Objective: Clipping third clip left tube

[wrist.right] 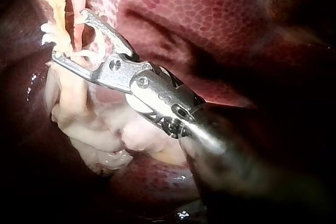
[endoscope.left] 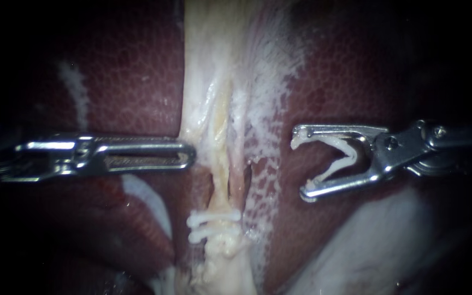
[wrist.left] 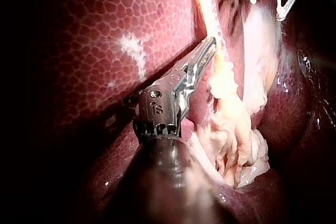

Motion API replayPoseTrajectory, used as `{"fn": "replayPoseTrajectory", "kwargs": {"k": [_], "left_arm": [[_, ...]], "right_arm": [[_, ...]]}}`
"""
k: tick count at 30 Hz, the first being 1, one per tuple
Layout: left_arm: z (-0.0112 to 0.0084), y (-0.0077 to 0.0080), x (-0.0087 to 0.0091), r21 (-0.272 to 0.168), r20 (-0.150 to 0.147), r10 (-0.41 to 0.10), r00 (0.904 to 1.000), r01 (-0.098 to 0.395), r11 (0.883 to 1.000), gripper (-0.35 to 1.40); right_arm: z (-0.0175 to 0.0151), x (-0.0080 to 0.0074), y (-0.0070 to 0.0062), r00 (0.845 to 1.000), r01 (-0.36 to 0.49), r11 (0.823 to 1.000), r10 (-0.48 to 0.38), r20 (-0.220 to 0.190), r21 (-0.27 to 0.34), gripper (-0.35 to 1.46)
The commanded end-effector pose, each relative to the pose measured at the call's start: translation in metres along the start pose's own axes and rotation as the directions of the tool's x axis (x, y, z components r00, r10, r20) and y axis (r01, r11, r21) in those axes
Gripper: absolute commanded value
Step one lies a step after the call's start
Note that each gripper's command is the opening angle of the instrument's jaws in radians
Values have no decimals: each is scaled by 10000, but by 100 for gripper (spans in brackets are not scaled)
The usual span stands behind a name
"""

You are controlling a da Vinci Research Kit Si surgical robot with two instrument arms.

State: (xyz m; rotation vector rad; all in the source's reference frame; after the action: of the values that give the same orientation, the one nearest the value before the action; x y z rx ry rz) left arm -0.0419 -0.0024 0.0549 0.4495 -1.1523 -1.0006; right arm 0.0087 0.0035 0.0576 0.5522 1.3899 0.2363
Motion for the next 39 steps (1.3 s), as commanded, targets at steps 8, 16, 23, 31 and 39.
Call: {"fn": "replayPoseTrajectory", "kwargs": {"k": [8,16,23,31,39], "left_arm": [[-7,-2,-8,43,-22,-41,10000,41,10000,-35],[-33,-13,-35,92,57,-200,9998,199,9998,-35],[-53,-21,-50,78,261,-240,9994,239,9997,-35],[-57,-29,-51,63,296,-246,9993,244,9997,-35],[-58,-31,-51,58,297,-247,9993,245,9997,-35]], "right_arm": [[7,-9,-2,10000,63,10000,-63,12,-34,60],[43,-41,-5,10000,-9,9999,9,-4,139,60],[87,-64,-8,9997,-229,9990,230,-25,376,60],[122,-76,-2,9995,-318,9984,319,-28,466,60],[146,-79,6,9994,-350,9978,353,-38,569,60]]}}
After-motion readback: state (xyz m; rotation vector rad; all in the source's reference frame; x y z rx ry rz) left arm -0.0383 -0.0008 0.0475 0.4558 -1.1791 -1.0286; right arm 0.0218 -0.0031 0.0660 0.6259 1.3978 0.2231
